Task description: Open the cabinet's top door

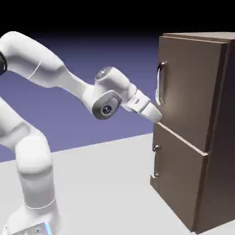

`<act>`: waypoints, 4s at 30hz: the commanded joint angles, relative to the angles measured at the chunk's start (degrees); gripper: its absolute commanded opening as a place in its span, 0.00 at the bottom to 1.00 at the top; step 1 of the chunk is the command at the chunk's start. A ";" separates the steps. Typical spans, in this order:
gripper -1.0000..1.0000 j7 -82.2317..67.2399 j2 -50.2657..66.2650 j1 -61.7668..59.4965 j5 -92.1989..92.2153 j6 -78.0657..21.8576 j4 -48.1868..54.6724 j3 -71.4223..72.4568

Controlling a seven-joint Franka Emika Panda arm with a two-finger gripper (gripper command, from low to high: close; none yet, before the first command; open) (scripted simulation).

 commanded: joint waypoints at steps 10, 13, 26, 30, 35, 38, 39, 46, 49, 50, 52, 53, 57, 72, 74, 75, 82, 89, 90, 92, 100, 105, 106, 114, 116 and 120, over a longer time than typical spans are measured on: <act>0.50 -15.99 -7.41 -9.60 24.93 -4.50 0.86 8.99; 0.50 -20.78 -9.63 -12.49 32.40 -5.85 1.12 11.68; 0.50 -41.56 -19.25 -24.97 64.80 -11.70 2.24 23.36; 0.50 -47.95 -22.21 -28.81 74.77 -13.50 2.59 26.96; 0.50 -55.94 -25.92 -33.61 87.23 -15.75 3.02 31.45; 0.50 -60.74 -28.14 -36.49 94.71 -17.10 3.28 34.15; 0.50 -62.34 -28.88 -37.45 97.20 -17.55 3.36 35.05; 0.50 -73.52 -34.06 -44.17 114.65 -20.70 3.97 41.34; 0.50 -78.32 -36.28 -47.06 122.12 -22.05 4.22 44.03; 0.50 -79.92 -37.02 -48.02 124.61 -22.50 4.31 44.93; 0.50 -83.11 -38.50 -49.94 129.60 -23.40 4.48 46.73; 0.50 -84.07 -38.95 -50.51 131.09 -23.66 4.53 47.26; 0.50 -85.76 -35.92 -56.77 134.44 -25.37 9.19 50.81; 0.00 -90.06 -35.80 -50.47 117.29 -51.57 -3.29 29.88; 0.00 -90.76 -35.47 -50.39 113.28 -55.92 -4.52 25.73; 0.00 -91.16 -35.17 -50.49 111.22 -58.11 -4.98 23.65; 0.00 -95.16 -29.63 -52.71 95.80 -73.76 -5.12 9.11; 0.00 -101.56 -16.68 -54.52 79.12 -90.26 1.19 -4.46; 0.00 -102.47 -14.60 -54.51 77.11 -92.34 2.50 -5.97; 0.00 -104.25 -10.45 -54.32 73.38 -96.33 5.28 -8.69; 0.00 -110.95 6.17 -52.08 61.67 -111.32 18.67 -16.83; 0.00 -115.12 16.54 -50.44 56.35 -120.62 28.61 -20.13; 0.00 -115.96 18.57 -50.18 55.45 -122.45 30.69 -20.62; 0.00 -122.33 33.49 -49.33 49.80 -135.75 47.30 -22.43; 0.00 -123.78 36.89 -49.45 48.69 -138.70 51.46 -22.40; 0.00 -126.38 43.29 -50.02 46.78 -144.12 59.71 -21.87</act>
